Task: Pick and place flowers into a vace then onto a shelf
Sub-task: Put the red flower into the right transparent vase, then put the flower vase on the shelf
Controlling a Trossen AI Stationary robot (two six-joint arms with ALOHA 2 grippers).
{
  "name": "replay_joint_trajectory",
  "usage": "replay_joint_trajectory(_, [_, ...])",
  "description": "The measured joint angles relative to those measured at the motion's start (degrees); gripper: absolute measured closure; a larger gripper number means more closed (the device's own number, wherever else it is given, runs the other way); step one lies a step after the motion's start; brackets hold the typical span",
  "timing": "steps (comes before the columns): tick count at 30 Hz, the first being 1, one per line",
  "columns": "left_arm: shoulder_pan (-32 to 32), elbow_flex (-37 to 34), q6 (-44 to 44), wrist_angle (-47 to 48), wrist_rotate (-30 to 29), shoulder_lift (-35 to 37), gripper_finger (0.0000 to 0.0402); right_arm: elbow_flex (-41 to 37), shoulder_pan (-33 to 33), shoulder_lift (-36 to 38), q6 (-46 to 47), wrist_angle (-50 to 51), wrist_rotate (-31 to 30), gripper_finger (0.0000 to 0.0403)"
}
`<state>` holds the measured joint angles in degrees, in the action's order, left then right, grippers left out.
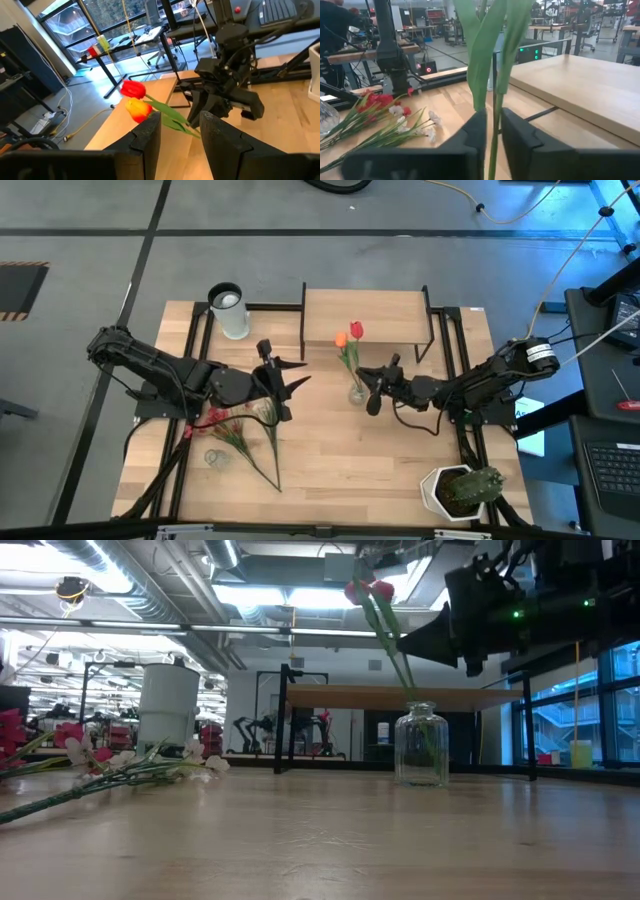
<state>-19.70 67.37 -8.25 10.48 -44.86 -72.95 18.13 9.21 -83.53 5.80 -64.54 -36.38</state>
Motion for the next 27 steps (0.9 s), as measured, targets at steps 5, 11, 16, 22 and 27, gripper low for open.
replay_joint_trajectory(5, [0.0, 0.0, 0.0, 1.54, 0.0, 0.0, 0.0272, 0.0, 0.14, 0.21, 1.39, 0.03, -0.02, 0.0283])
replay_joint_trajectory(11, [0.0, 0.0, 0.02, 2.24, 0.0, 0.0, 0.0272, 0.02, 1.24, 3.96, 1.39, 0.9, -0.03, 0.0265])
replay_joint_trajectory(16, [0.0, 0.0, 0.02, 3.33, 0.0, -0.02, 0.0272, 0.04, 2.27, 10.64, 3.18, 11.78, -0.05, 0.0264])
replay_joint_trajectory(22, [0.0, 0.0, 0.0, 3.54, 0.0, -0.02, 0.0272, 0.04, 4.19, 20.25, 13.4, 33.78, 5.22, 0.0264])
replay_joint_trajectory(27, [0.34, 0.0, -1.03, 3.54, 0.03, 0.0, 0.0272, 0.02, 4.22, 23.73, 21.17, 48.54, 11.48, 0.0264])
